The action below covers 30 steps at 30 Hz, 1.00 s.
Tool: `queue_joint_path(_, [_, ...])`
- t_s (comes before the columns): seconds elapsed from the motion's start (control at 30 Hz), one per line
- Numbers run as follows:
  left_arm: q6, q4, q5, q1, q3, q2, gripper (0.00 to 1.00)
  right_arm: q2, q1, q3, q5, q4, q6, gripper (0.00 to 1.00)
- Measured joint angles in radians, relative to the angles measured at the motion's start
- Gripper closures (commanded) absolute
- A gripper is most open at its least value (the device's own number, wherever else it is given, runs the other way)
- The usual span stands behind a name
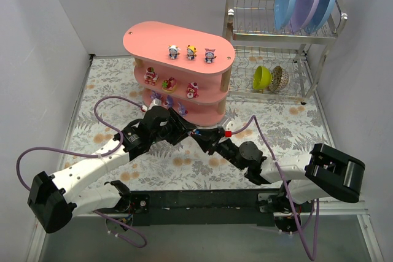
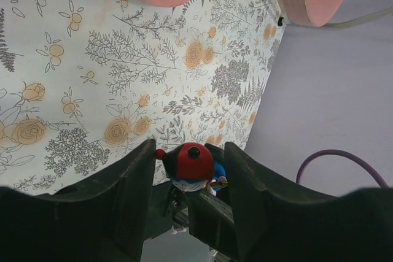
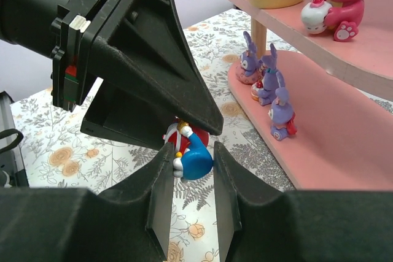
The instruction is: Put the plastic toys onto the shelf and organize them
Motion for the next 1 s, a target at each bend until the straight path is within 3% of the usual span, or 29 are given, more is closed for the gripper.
queue_joint_path(0.13, [-0.001,-0.001,-0.013,-0.003,0.000,0.003,0.71,0.003,0.006,0.000,0.015,0.003,-0.021,0.99])
queue_joint_path(0.17, [-0.002,-0.001,-0.015,-0.003,0.000,0.003,0.82,0.003,0.008,0.000,0.016,0.005,-0.025,0.99])
queue_joint_path(0.27, [-0.003,0.000,-0.025,-0.004,0.000,0.003,1.00,0.010,0.008,0.003,0.018,0.008,-0.032,0.99])
queue_joint_path(0.37, [-0.002,-0.002,-0.034,-0.006,0.000,0.002,1.00,0.016,0.009,0.006,0.019,0.012,-0.034,0.91])
queue_joint_path(0.5, [0.000,-0.009,-0.047,-0.010,0.000,-0.009,1.00,0.016,0.013,0.006,0.017,0.015,-0.034,0.63])
queue_joint_path(0.7, [-0.001,-0.021,-0.082,-0.015,0.000,-0.035,1.00,0.010,0.017,0.013,0.000,-0.010,-0.016,0.36])
queue_joint_path(1.0, [0.075,-0.102,-0.219,-0.015,0.044,-0.043,1.00,-0.045,0.019,0.013,-0.016,-0.124,0.009,0.22])
